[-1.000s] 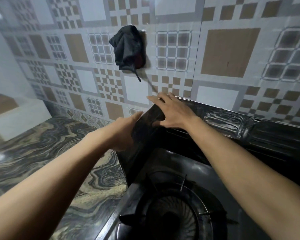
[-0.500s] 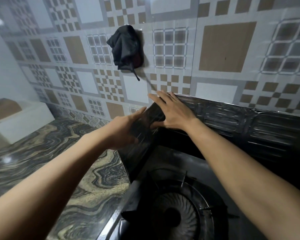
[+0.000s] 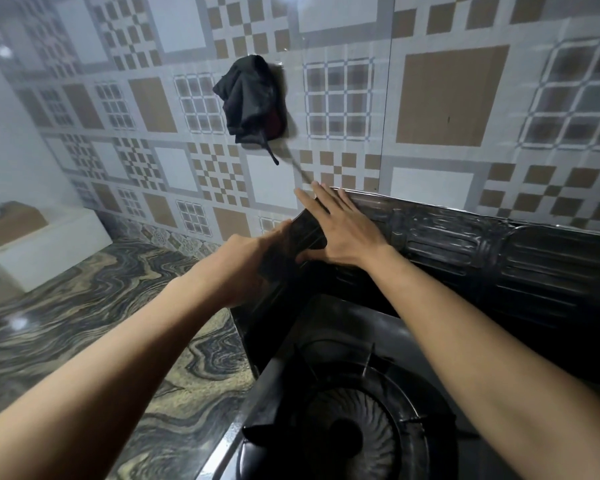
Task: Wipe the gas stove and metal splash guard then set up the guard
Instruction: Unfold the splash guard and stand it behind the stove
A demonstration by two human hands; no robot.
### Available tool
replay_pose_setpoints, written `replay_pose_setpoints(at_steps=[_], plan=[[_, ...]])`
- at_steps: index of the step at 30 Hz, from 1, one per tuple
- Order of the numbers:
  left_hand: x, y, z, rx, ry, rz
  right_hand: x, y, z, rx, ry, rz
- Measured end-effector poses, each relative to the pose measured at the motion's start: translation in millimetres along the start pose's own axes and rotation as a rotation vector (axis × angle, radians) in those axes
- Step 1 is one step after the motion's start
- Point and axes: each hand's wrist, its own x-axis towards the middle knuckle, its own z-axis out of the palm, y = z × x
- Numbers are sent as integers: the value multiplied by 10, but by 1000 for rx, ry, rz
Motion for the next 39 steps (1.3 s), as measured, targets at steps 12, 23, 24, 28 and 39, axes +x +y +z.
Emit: replay_pose_setpoints(at_steps=[12,23,24,28,39], plan=[[360,361,41,300,80,-96,-890,419,-527,-354,-31,-4],[550,435,98,238,75,-189,-1430,815,-381,-650,-131,53],[559,414,94,228,69,-189,-1410,828,-342,-659,-133,52],[556,324,118,208,67,-160,-1351,876,-238,-713,-99,40],[519,132,205,101,-57,-86,-1140,912,-196,-842,-40,55]])
